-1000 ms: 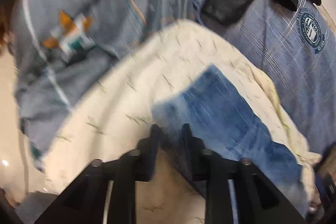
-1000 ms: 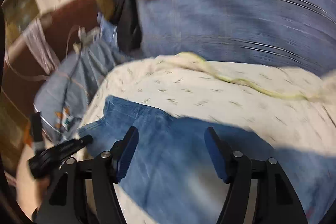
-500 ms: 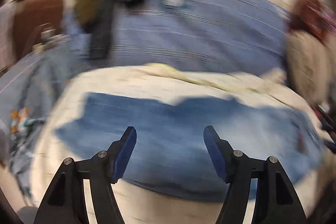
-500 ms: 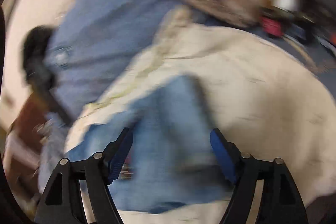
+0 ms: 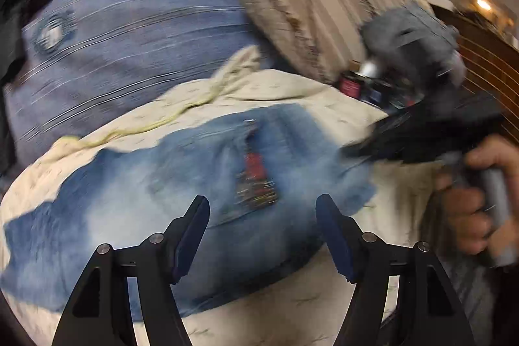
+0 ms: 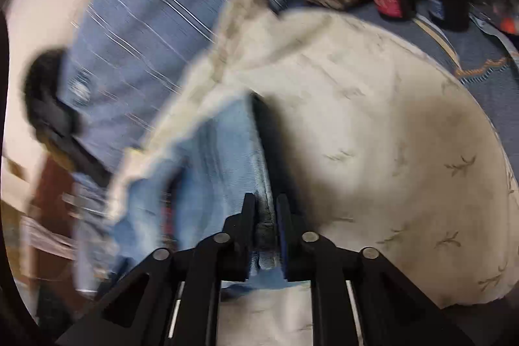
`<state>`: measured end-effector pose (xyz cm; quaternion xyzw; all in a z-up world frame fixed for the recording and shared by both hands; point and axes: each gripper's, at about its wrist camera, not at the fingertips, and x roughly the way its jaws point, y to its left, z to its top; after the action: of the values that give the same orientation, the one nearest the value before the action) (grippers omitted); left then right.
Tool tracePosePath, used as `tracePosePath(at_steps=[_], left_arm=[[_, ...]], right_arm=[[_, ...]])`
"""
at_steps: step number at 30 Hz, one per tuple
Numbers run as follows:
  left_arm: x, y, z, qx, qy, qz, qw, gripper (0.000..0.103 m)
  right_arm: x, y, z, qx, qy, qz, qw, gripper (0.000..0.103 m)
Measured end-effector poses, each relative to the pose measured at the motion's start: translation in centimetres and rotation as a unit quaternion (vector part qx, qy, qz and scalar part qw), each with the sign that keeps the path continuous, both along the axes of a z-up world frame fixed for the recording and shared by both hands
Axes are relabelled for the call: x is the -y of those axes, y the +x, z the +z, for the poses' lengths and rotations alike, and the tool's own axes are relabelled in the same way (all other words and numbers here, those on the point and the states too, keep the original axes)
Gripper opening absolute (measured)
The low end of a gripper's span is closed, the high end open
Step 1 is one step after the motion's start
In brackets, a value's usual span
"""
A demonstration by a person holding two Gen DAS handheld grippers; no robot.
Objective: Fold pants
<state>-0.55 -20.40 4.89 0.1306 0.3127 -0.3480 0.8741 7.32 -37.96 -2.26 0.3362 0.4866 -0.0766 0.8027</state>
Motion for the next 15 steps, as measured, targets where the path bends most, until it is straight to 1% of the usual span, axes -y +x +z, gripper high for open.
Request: tracePosePath(at_steps=[1, 2, 3, 4, 5, 6, 8, 10, 13, 14, 15], left_arm=[[0.1, 0.5, -0.2, -0.002, 0.006, -0.013, 0.9999, 0.068], [0.2, 0.8, -0.5, -0.001, 0.016, -0.026, 0.9995, 0.068], [0.8, 1.6, -0.9, 0.002, 0.027, -0.039, 0.9989, 0.068], [1.5, 2.1, -1.2, 0.004, 0.038, -0.049, 0.9981, 0.068], [2.2, 2.4, -1.6, 0.005, 0.048, -0.059, 0.9971, 0.068], [3.0, 2.3, -2.1, 0.007, 0.057, -0.067, 0.9961, 0.068], [4.3, 2.0, -2.8, 0.01, 0.07, -0.085, 0.9939, 0.069], [5.9, 1.7, -4.0, 0.021, 0.094, -0.099, 0.9904, 0.07], [7.7, 1.3, -5.4, 0.067, 0.133, -0.095, 0.9843, 0.069], [8.1, 1.3, -5.8, 0.072, 0.141, -0.09, 0.9833, 0.067], [8.4, 1.3, -6.1, 0.072, 0.139, -0.087, 0.9838, 0.066]], right_arm=[[0.4, -0.2, 0.0, 0.014, 0.02, -0.01, 1.0, 0.025], [0.8, -0.5, 0.4, 0.031, 0.036, -0.017, 0.999, 0.03], [1.4, -1.0, 1.4, 0.069, 0.05, -0.029, 0.996, 0.036], [1.7, -1.4, 2.1, 0.096, 0.052, -0.039, 0.993, 0.057], [1.9, -1.7, 2.7, 0.113, 0.049, -0.047, 0.991, 0.072], [2.0, -1.8, 3.2, 0.132, 0.047, -0.048, 0.989, 0.073], [2.1, -1.8, 3.2, 0.143, 0.059, -0.045, 0.987, 0.073], [2.2, -1.5, 2.9, 0.15, 0.084, -0.045, 0.984, 0.073], [3.3, -1.6, 2.3, 0.155, 0.106, -0.061, 0.98, 0.073], [3.6, -1.6, 2.1, 0.156, 0.108, -0.066, 0.98, 0.073], [3.9, -2.1, 2.0, 0.155, 0.112, -0.073, 0.979, 0.073]])
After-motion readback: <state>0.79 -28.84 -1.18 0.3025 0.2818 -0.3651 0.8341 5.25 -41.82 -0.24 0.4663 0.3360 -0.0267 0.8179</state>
